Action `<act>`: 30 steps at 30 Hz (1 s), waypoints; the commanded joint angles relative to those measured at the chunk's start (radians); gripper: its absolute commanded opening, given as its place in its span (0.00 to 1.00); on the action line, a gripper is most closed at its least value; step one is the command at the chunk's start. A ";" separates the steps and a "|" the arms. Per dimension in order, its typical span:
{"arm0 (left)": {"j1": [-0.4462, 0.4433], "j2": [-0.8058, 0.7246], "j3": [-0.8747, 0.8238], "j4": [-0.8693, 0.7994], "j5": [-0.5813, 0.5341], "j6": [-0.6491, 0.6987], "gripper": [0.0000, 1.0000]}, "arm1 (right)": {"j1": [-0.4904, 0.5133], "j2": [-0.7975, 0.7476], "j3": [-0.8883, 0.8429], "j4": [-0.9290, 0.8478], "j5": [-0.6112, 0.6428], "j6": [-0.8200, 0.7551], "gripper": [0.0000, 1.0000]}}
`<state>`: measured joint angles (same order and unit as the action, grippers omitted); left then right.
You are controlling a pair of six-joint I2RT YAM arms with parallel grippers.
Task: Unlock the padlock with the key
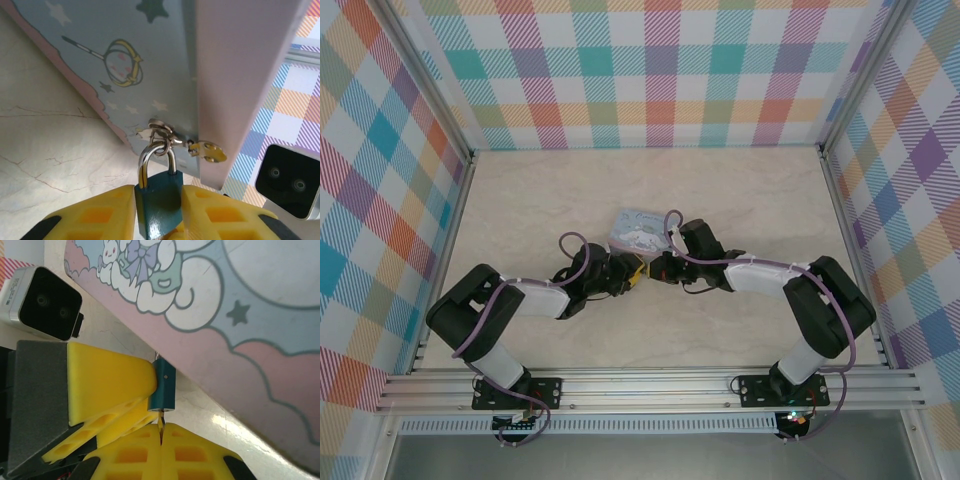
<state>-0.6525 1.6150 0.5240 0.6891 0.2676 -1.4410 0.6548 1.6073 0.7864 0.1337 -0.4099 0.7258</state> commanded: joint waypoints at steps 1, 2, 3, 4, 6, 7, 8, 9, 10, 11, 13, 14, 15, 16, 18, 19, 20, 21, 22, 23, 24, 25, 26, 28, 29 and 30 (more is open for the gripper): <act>-0.015 0.019 0.011 0.053 -0.008 -0.008 0.33 | 0.006 0.000 0.005 0.052 -0.045 0.005 0.00; -0.015 0.019 0.011 0.052 -0.008 -0.008 0.33 | 0.006 0.000 0.005 0.052 -0.044 0.005 0.00; -0.016 0.019 0.011 0.051 -0.008 -0.008 0.33 | 0.006 -0.001 0.005 0.050 -0.044 0.006 0.00; -0.016 0.021 0.013 0.052 -0.008 -0.009 0.31 | 0.006 -0.001 0.006 0.050 -0.044 0.006 0.00; -0.016 0.022 0.013 0.052 -0.011 -0.007 0.23 | 0.006 -0.001 0.006 0.047 -0.042 0.007 0.00; -0.016 0.021 0.013 0.052 -0.011 -0.008 0.20 | 0.006 -0.002 0.004 0.046 -0.042 0.009 0.00; -0.016 0.020 0.012 0.051 -0.013 -0.008 0.18 | 0.006 -0.001 0.002 0.046 -0.040 0.009 0.00; -0.016 0.019 0.013 0.049 -0.016 -0.007 0.17 | 0.006 -0.003 0.001 0.046 -0.040 0.011 0.00; -0.016 0.016 0.014 0.043 -0.018 -0.006 0.16 | 0.005 -0.004 0.001 0.046 -0.039 0.010 0.00; -0.016 0.014 0.014 0.038 -0.019 -0.004 0.15 | 0.005 -0.004 0.001 0.045 -0.038 0.008 0.00; -0.016 0.007 0.014 0.028 -0.022 0.000 0.10 | 0.003 -0.010 -0.004 0.042 -0.034 0.002 0.01; -0.016 0.004 0.014 0.025 -0.025 0.002 0.07 | 0.002 -0.015 -0.005 0.038 -0.032 -0.003 0.02; -0.016 -0.001 0.016 0.019 -0.027 0.004 0.04 | -0.001 -0.020 -0.010 0.035 -0.029 -0.009 0.03; -0.016 -0.005 0.017 0.011 -0.028 0.009 0.02 | -0.004 -0.028 -0.016 0.033 -0.025 -0.015 0.05; -0.017 -0.012 0.022 -0.001 -0.033 0.013 0.00 | -0.011 -0.045 -0.028 0.025 -0.015 -0.031 0.10; -0.016 -0.014 0.023 -0.006 -0.034 0.016 0.00 | -0.014 -0.056 -0.033 0.014 -0.005 -0.046 0.14; -0.016 -0.017 0.024 -0.007 -0.036 0.016 0.00 | -0.017 -0.067 -0.037 0.004 0.001 -0.060 0.17; -0.017 -0.017 0.024 -0.007 -0.037 0.016 0.00 | -0.020 -0.080 -0.042 -0.009 0.010 -0.079 0.20; -0.016 -0.017 0.025 -0.007 -0.039 0.017 0.00 | -0.022 -0.094 -0.046 -0.025 0.022 -0.102 0.24; -0.016 -0.017 0.027 -0.006 -0.038 0.016 0.00 | -0.024 -0.106 -0.050 -0.037 0.034 -0.124 0.28; -0.016 -0.015 0.027 -0.006 -0.038 0.015 0.00 | -0.026 -0.119 -0.052 -0.056 0.049 -0.151 0.30; -0.016 -0.017 0.029 -0.005 -0.038 0.017 0.00 | -0.027 -0.132 -0.053 -0.076 0.062 -0.182 0.32; -0.016 -0.017 0.030 -0.006 -0.038 0.015 0.00 | -0.029 -0.143 -0.054 -0.091 0.075 -0.204 0.34; -0.016 -0.017 0.031 -0.007 -0.038 0.016 0.00 | -0.030 -0.169 -0.054 -0.122 0.098 -0.276 0.35; -0.016 -0.018 0.031 -0.006 -0.038 0.015 0.00 | -0.030 -0.184 -0.056 -0.132 0.114 -0.307 0.35; -0.016 -0.019 0.031 -0.008 -0.038 0.015 0.00 | -0.030 -0.203 -0.058 -0.141 0.133 -0.353 0.35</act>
<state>-0.6590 1.6218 0.5289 0.6762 0.2413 -1.4429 0.6289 1.4502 0.7456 0.0486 -0.3309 0.5209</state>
